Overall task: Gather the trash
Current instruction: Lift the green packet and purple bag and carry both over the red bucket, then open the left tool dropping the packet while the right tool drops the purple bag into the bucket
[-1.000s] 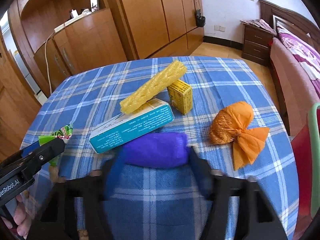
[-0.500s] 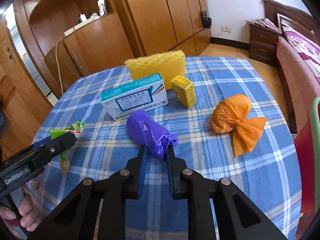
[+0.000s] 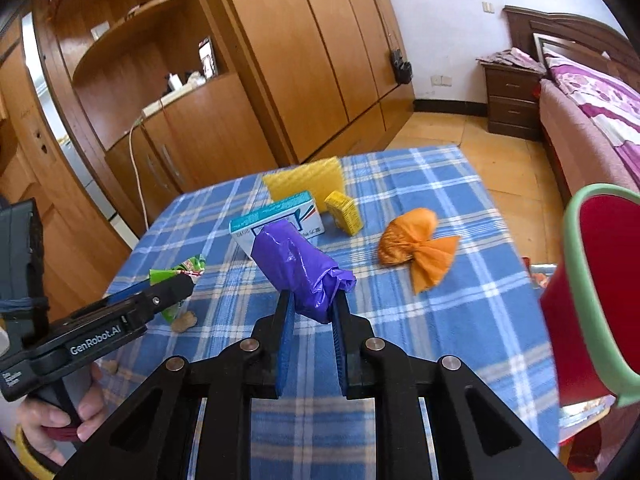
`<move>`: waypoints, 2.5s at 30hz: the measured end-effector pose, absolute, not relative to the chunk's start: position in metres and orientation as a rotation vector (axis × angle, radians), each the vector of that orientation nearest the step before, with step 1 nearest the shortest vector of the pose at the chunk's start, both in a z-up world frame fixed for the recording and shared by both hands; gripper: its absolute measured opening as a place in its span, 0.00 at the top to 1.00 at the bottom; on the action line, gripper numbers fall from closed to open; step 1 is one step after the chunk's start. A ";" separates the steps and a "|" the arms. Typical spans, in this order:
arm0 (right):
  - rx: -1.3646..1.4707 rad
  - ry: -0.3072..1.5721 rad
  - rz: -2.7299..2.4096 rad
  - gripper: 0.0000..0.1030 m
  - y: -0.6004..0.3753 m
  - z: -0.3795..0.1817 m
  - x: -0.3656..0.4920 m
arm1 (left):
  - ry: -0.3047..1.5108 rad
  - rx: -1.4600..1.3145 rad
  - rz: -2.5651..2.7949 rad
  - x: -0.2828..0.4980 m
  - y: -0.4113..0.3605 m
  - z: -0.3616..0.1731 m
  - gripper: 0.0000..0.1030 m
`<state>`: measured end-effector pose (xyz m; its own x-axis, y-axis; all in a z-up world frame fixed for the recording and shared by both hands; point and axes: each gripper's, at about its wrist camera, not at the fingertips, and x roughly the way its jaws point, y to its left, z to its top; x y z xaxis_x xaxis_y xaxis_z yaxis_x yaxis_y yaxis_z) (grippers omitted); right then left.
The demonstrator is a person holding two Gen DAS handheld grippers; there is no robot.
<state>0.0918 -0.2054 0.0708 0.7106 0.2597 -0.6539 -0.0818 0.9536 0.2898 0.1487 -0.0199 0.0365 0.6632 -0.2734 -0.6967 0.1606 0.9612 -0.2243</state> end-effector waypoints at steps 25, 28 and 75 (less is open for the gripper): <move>0.345 0.635 -0.002 0.82 -0.300 0.105 0.015 | 0.776 -0.055 -0.431 0.114 -0.118 0.070 0.39; 0.361 0.627 -0.031 0.82 -0.315 0.104 0.009 | 0.772 -0.035 -0.462 0.111 -0.136 0.073 0.39; 0.580 0.625 -0.341 0.65 -0.486 0.052 -0.032 | 0.831 0.215 -0.797 0.121 -0.370 0.029 0.32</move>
